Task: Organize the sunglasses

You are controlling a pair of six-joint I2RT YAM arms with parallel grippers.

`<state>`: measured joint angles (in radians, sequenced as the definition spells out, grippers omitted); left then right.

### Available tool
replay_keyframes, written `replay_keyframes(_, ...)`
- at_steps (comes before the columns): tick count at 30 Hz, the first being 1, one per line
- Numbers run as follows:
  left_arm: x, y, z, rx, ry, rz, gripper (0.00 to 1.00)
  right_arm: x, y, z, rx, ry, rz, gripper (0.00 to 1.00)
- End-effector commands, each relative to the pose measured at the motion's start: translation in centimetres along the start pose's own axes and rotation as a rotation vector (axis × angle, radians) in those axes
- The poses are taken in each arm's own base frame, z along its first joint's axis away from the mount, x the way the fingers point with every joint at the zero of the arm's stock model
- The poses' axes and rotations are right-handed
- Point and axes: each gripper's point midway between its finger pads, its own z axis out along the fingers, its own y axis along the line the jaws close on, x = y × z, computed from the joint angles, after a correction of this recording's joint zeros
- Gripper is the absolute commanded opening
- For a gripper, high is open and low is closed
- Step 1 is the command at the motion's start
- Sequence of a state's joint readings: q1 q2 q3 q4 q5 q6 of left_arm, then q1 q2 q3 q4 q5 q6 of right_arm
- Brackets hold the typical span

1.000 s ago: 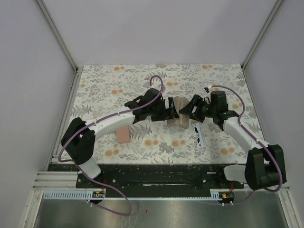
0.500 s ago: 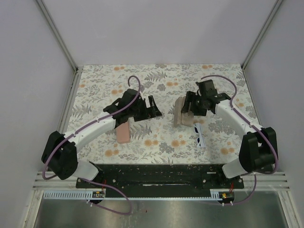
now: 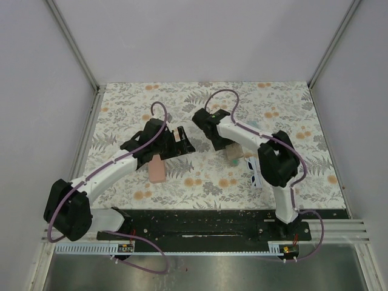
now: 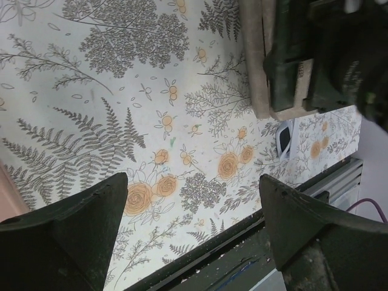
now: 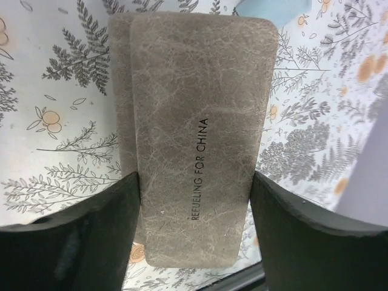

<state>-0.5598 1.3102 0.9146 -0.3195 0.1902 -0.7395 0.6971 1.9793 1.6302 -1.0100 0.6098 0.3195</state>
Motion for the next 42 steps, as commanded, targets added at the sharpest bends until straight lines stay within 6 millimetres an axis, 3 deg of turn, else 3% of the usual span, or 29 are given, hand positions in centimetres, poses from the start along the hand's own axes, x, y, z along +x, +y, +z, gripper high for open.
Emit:
replay_keyframes(1,-0.5,0.0,-1.5,0.052,-0.036,-0.002,0.92,-0.1,-1.6,-1.0,0.205,0.001,-0.111,0.85)
replay_keyframes(2,-0.6,0.1,-1.8,0.053,-0.045,-0.004,0.92,-0.1,-0.5,-1.4,0.151,0.005,-0.102,0.96)
replay_keyframes(3,-0.6,0.3,-1.9,0.051,-0.047,-0.007,0.92,-0.1,0.5,-1.7,0.084,0.012,-0.091,0.99)
replay_keyframes(9,-0.6,0.3,-2.5,0.057,-0.048,-0.009,0.92,-2.1,7.2,-7.0,-0.445,-0.063,0.023,0.99)
replay_keyframes(14,-0.3,0.5,-2.2,0.056,-0.031,-0.016,0.92,-2.4,7.5,-9.7,-0.663,-0.1,0.111,0.99)
replay_keyframes(17,0.2,0.6,-1.6,0.058,-0.001,-0.025,0.92,-2.1,5.8,-9.7,-0.77,-0.094,0.205,0.91)
replay_keyframes(20,1.0,0.6,-0.8,0.067,0.029,-0.039,0.91,-1.4,2.4,-8.7,-0.788,-0.105,0.313,0.8)
replay_keyframes(23,1.9,0.1,0.3,0.078,0.053,-0.045,0.9,0.0,-0.6,-7.4,-0.718,-0.116,0.364,0.76)
replay_keyframes(28,2.9,-2.3,2.6,0.123,0.09,-0.044,0.89,4.1,-3.6,-4.7,-0.571,-0.067,0.437,0.66)
replay_keyframes(31,3.2,-3.7,4.0,0.14,0.102,-0.043,0.89,5.4,-5.6,-2.6,-0.503,-0.051,0.538,0.67)
replay_keyframes(36,2.4,-4.9,6.7,0.169,0.101,-0.087,0.88,4.9,-7.7,-0.6,-0.48,-0.061,0.702,0.63)
replay_keyframes(42,1.2,-4.3,10.2,0.102,0.076,-0.146,0.82,3.1,-9.6,0.4,-0.461,-0.107,0.789,0.56)
